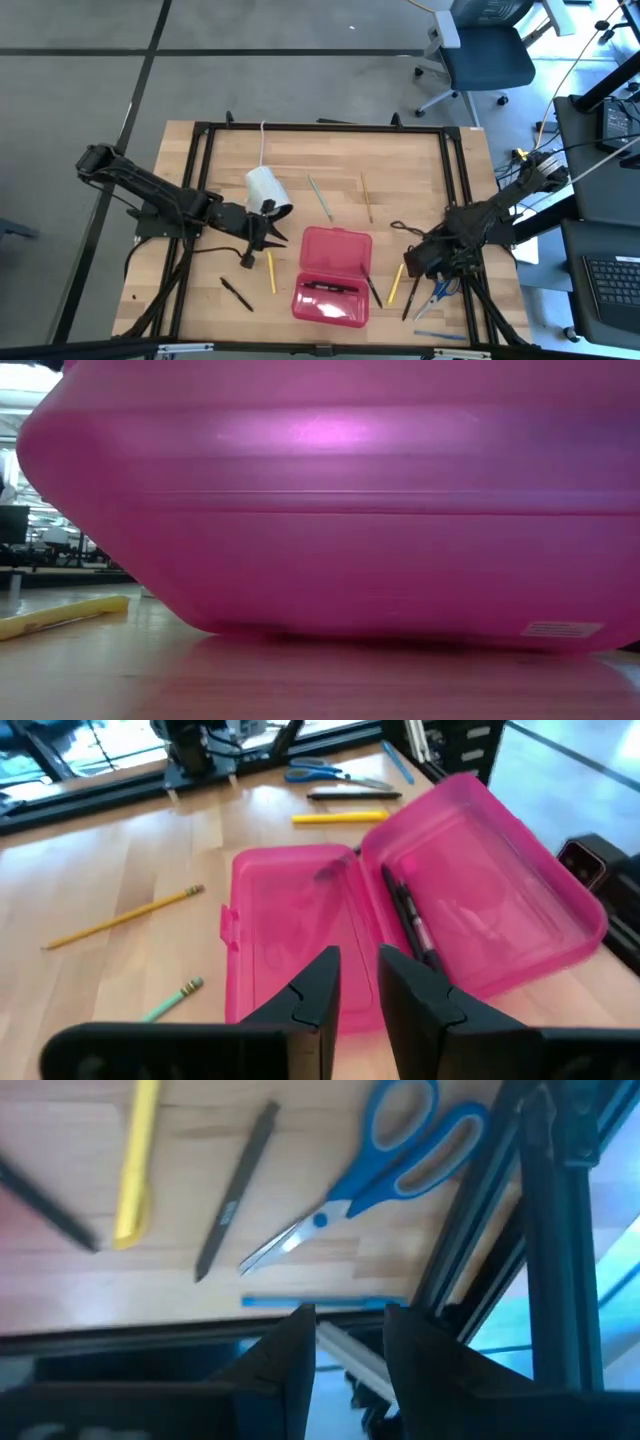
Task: Pick & place school supplies into a supply box
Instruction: Put the blue scissors into the pink supply box
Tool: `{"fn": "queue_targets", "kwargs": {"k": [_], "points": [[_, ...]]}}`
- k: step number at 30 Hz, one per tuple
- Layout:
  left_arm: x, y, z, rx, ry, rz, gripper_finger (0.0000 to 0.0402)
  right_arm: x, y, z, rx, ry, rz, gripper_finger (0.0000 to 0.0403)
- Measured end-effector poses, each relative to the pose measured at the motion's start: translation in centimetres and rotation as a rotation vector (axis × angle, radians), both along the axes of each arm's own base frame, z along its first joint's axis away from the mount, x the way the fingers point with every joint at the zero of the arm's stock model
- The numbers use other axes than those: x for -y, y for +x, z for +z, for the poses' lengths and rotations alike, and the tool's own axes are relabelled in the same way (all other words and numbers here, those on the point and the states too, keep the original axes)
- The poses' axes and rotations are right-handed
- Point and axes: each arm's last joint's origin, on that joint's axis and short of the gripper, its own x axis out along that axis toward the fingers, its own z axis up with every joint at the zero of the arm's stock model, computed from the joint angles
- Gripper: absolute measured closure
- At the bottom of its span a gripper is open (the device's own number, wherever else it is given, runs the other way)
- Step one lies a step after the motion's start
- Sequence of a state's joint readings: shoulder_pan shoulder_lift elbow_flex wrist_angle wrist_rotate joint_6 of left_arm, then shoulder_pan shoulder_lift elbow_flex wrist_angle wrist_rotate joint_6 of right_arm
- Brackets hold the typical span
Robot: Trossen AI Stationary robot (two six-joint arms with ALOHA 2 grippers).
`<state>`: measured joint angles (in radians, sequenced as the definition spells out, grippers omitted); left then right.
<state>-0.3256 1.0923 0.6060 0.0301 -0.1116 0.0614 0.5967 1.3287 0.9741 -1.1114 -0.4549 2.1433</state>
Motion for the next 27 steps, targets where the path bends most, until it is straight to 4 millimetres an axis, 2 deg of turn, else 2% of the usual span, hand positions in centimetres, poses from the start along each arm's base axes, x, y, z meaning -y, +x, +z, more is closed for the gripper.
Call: {"fn": "queue_targets", "kwargs": {"k": [6, 9, 16, 21, 27], "points": [[-0.1, -0.3, -1.0, -0.031, 0.012, -0.007, 0.0334, -1.6, 1.2, -2.1, 0.056, -0.047, 0.131, 0.028], [-0.1, -0.3, -1.0, -0.031, 0.012, -0.008, 0.0335, -2.3, 1.9, -2.9, 0.072, -0.005, 0.174, 0.028], [-0.1, -0.3, -1.0, -0.035, 0.013, -0.009, 0.0337, -2.6, 2.1, -5.1, -0.116, -0.11, 0.037, 0.028], [-0.1, -0.3, -1.0, -0.04, 0.014, -0.009, 0.0334, -2.7, 2.1, -6.6, -0.215, -0.183, 0.03, 0.028], [-0.1, -0.4, -1.2, -0.056, 0.019, -0.01, 0.0338, -2.5, 2.2, -7.3, -0.196, -0.256, 0.088, 0.028]]}}
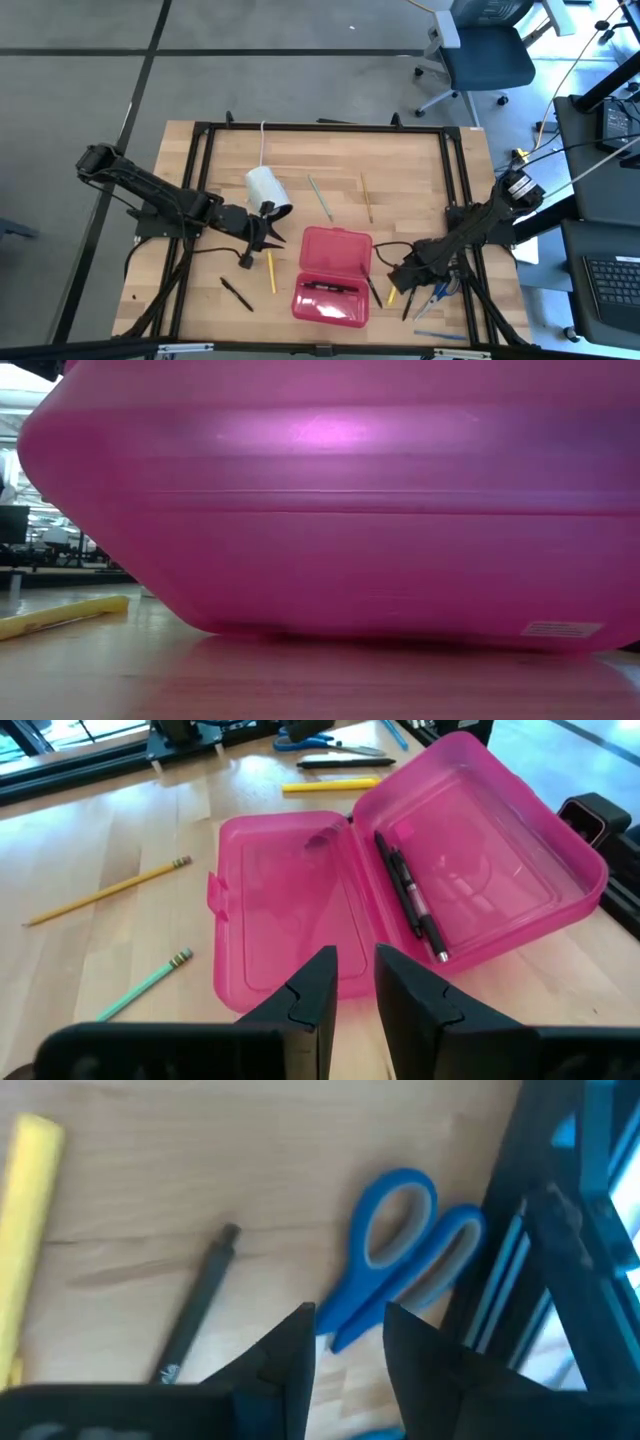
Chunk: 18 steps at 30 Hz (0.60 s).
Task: Pick & place school supplies into a supply box
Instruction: Put the blue scissors into the pink supply box
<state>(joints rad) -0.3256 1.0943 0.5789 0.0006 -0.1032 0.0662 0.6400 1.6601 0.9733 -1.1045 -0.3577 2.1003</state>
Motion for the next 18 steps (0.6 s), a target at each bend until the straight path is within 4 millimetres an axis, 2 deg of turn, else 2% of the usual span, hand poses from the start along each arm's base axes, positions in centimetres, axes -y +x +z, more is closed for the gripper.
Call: {"fn": "queue_targets", "kwargs": {"k": [5, 11, 18], "points": [[0.0, 0.0, -0.1, -0.01, 0.003, 0.0, 0.0335, 0.0, -0.9, 0.2, -0.014, -0.026, 0.013, 0.028], [0.0, -0.1, -0.1, -0.012, 0.003, 0.0, 0.0337, 0.1, -2.8, 0.0, 0.006, -0.063, -0.061, 0.028], [0.0, -0.1, -0.1, -0.013, 0.004, 0.0, 0.0335, 0.5, -3.9, -0.9, -0.03, -0.118, -0.109, 0.028]]}}
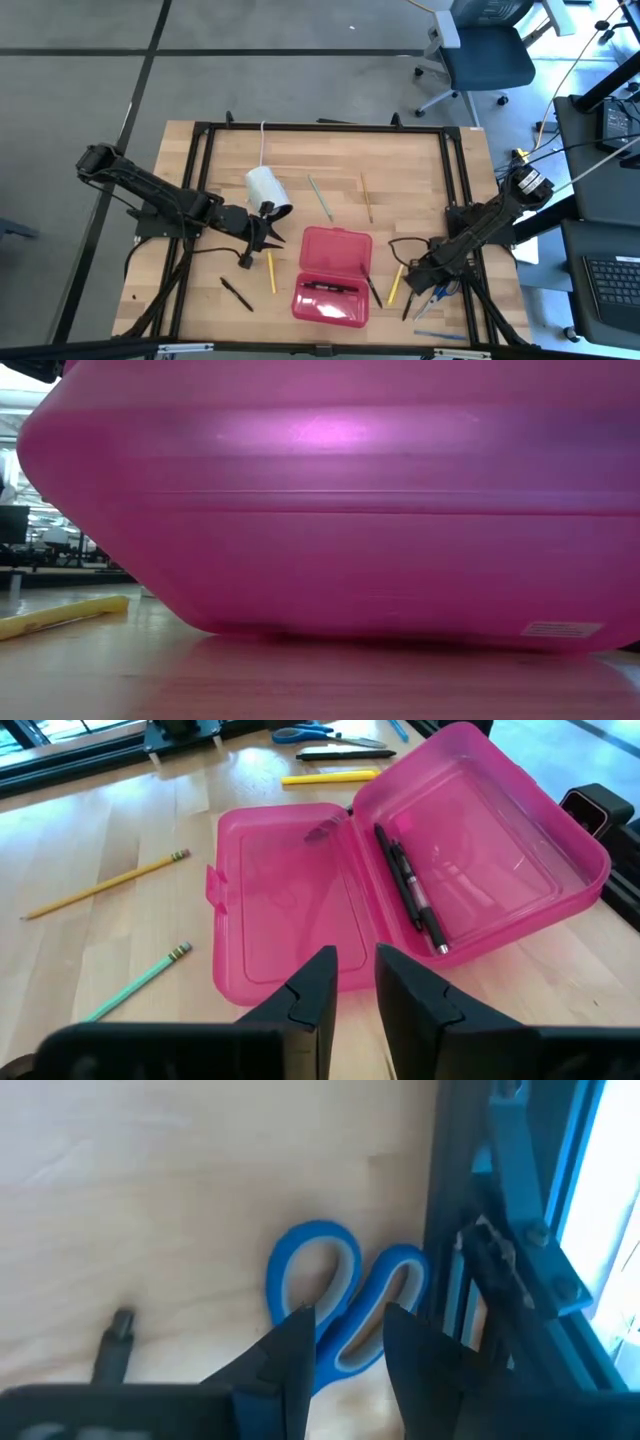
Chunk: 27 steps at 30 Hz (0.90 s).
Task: Pick & place school supplies into a supply box
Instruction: Put the blue scissors into the pink supply box
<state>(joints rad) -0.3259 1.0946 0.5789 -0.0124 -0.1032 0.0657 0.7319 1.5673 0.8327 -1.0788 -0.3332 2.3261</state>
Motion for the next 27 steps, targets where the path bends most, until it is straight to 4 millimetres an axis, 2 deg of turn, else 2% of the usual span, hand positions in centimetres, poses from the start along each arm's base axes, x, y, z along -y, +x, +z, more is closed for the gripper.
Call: {"fn": "queue_targets", "kwargs": {"k": [14, 21, 27], "points": [[0.0, 0.0, 0.0, -0.003, -0.016, 0.01, 0.0335, 0.9, -1.0, -3.3, 0.059, 0.06, -0.006, 0.028], [0.0, 0.0, 0.0, -0.005, -0.022, 0.013, 0.0338, 1.0, -1.0, -3.5, 0.08, 0.068, 0.021, 0.0282], [0.0, 0.0, 0.0, -0.004, -0.022, 0.013, 0.0336, 1.0, -0.9, -3.6, 0.109, 0.077, 0.075, 0.0315]]}}
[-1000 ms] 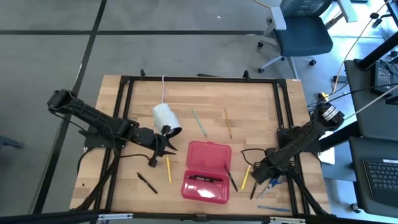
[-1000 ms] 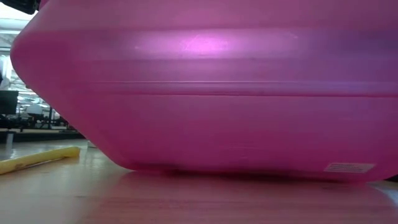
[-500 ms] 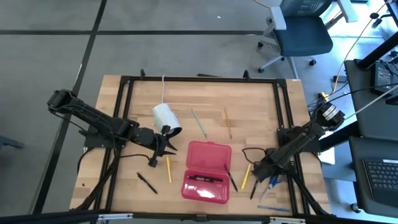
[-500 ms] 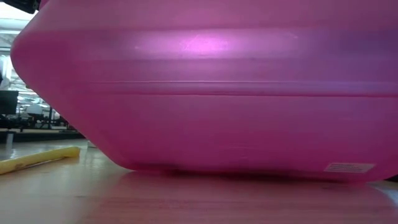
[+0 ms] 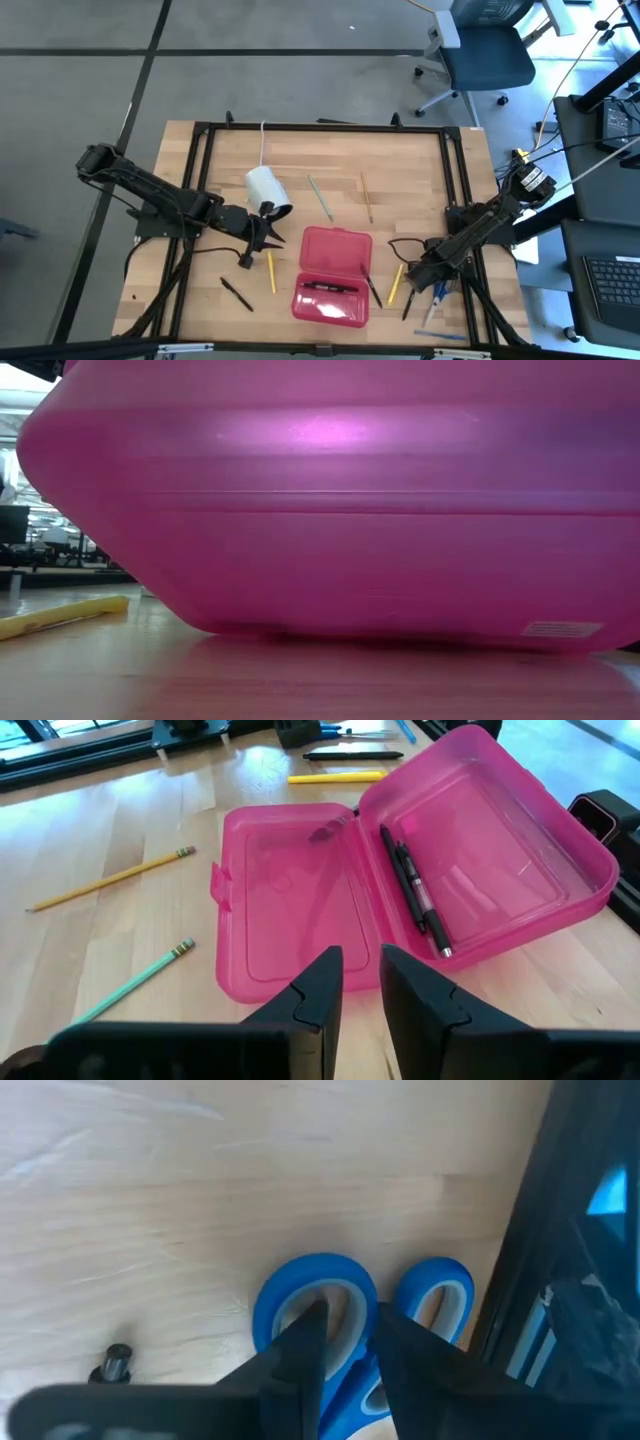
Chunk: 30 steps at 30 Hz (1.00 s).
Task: Pick & place school supplies into a supply box
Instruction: Put the blue scissors into the pink supply box
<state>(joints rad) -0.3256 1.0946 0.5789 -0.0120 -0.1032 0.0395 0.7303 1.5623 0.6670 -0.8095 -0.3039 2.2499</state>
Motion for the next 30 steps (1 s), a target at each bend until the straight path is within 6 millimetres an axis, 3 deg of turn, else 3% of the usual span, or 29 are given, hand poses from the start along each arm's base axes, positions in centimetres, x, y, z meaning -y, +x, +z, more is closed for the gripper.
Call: {"fn": "queue_targets", "kwargs": {"k": [9, 18, 30], "points": [[0.01, 0.0, 0.0, -0.008, -0.038, 0.022, 0.0338, 0.03, 0.11, -0.06, 0.037, -0.016, 0.039, 0.036], [0.0, 0.0, 0.0, -0.012, -0.06, 0.036, 0.0334, -0.36, 0.55, 0.33, 0.07, 0.014, 0.144, 0.0347], [0.0, 0.01, 0.02, -0.013, -0.068, 0.04, 0.0336, -0.17, 0.58, 0.24, 0.109, -0.002, 0.226, 0.0362]]}}
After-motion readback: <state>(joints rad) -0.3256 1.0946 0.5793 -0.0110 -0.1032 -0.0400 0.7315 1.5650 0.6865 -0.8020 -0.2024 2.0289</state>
